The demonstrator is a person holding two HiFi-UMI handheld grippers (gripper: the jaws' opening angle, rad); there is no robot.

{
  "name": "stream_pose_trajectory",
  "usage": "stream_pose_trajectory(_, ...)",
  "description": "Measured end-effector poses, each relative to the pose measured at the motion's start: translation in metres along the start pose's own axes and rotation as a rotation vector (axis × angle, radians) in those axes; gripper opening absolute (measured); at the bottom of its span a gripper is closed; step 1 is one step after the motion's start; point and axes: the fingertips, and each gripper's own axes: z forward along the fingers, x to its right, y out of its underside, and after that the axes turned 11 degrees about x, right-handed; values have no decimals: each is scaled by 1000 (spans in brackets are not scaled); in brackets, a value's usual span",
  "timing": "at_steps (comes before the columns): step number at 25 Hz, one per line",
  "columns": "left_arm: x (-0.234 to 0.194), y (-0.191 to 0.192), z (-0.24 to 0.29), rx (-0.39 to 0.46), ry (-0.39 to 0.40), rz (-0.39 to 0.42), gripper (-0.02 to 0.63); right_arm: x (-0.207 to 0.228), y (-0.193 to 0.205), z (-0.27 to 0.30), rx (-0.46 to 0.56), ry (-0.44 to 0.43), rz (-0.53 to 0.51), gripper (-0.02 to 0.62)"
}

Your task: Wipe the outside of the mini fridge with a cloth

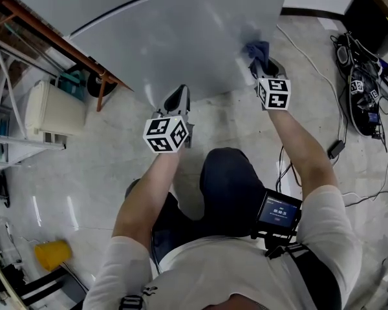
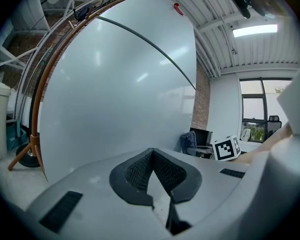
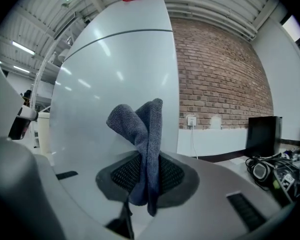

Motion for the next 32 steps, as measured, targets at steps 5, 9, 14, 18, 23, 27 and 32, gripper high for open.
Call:
stream_pose_trajectory(5, -6, -17, -13, 32, 3, -22, 0, -9, -21, -9, 9, -11, 6, 74)
stream_pose_trajectory(9, -15, -34, -23, 73, -1, -34, 0, -25, -47, -18, 47, -38, 12, 74)
stream_pose_trajectory(14, -25, -47, -32, 104, -3, -46, 0, -57, -85, -32, 113, -94, 20, 74)
stream_pose_trajectory(18, -26, -56, -32, 128, 6, -53, 0, -84, -105, -37, 144, -141, 27, 74)
stream_pose_trajectory(23, -29, -71, -24, 143, 26, -51, 0, -104, -122, -32, 158, -169, 33, 74)
stream_pose_trajectory(27, -30, -97, -17, 129, 29, -68, 0, -109, -146, -29, 127, -171, 40, 74)
stream_pose_trajectory(32, -13, -154, -9, 84, 34, -73, 0, -102, -194, -35, 45, -178, 48, 74)
